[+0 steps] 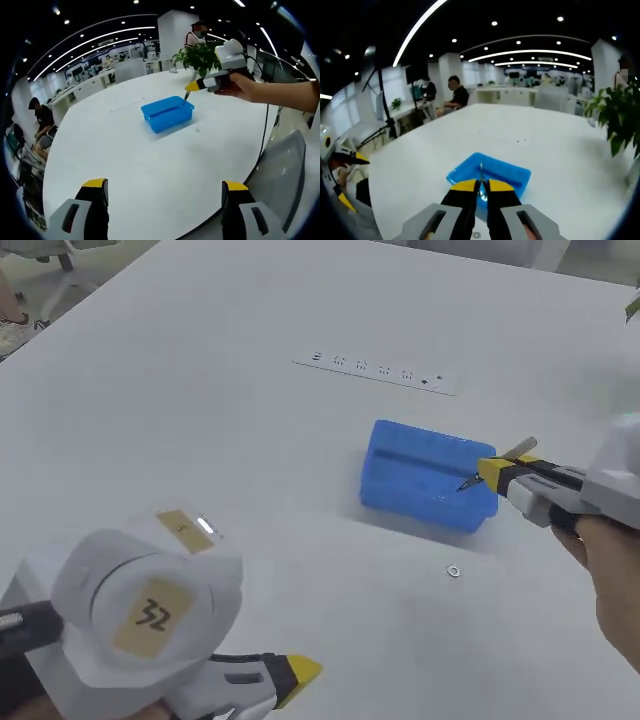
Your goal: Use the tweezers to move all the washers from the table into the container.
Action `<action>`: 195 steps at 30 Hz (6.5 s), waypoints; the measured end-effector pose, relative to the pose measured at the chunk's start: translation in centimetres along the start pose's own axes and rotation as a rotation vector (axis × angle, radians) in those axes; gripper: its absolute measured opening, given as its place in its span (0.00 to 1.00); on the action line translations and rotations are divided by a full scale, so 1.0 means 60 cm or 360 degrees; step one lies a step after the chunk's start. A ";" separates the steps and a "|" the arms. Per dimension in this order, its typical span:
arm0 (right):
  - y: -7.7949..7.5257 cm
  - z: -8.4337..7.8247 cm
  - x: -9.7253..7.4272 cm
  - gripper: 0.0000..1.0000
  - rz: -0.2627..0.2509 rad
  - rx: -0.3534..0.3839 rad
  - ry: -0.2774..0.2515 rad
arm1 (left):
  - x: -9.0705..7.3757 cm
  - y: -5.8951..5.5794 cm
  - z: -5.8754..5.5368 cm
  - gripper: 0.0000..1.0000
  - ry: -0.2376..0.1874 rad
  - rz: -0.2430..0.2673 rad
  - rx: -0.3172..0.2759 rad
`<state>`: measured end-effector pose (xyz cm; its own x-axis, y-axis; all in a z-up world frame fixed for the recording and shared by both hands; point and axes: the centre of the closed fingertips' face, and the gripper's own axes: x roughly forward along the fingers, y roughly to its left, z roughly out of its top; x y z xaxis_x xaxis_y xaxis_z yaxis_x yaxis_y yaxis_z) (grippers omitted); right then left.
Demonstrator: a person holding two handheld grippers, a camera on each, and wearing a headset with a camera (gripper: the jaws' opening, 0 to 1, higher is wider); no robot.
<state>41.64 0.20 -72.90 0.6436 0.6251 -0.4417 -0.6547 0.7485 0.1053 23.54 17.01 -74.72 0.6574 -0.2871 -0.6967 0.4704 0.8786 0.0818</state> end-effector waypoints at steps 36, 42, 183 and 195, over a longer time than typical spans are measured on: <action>0.012 -0.143 -0.001 0.03 -0.0015 -0.0017 0.0279 | 0.003 -0.001 -0.006 0.95 0.0022 0.0004 0.0014; 0.019 -0.145 -0.002 0.03 -0.0005 -0.0118 0.0285 | 0.004 -0.002 -0.007 0.95 0.0024 0.0003 0.0010; 0.159 -0.026 -0.074 0.02 0.0482 -0.0415 0.0199 | 0.003 -0.075 0.225 0.27 -0.0478 -0.0607 0.0540; 0.228 -0.028 -0.116 0.03 0.0705 -0.0467 0.0202 | 0.000 -0.135 0.249 0.16 -0.0513 -0.0950 0.0647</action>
<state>27.50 5.72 -69.89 0.2400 0.8213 -0.5176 -0.9471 0.3152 0.0610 28.56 4.19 -64.74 0.3347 -0.8173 -0.4691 0.9349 0.3504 0.0566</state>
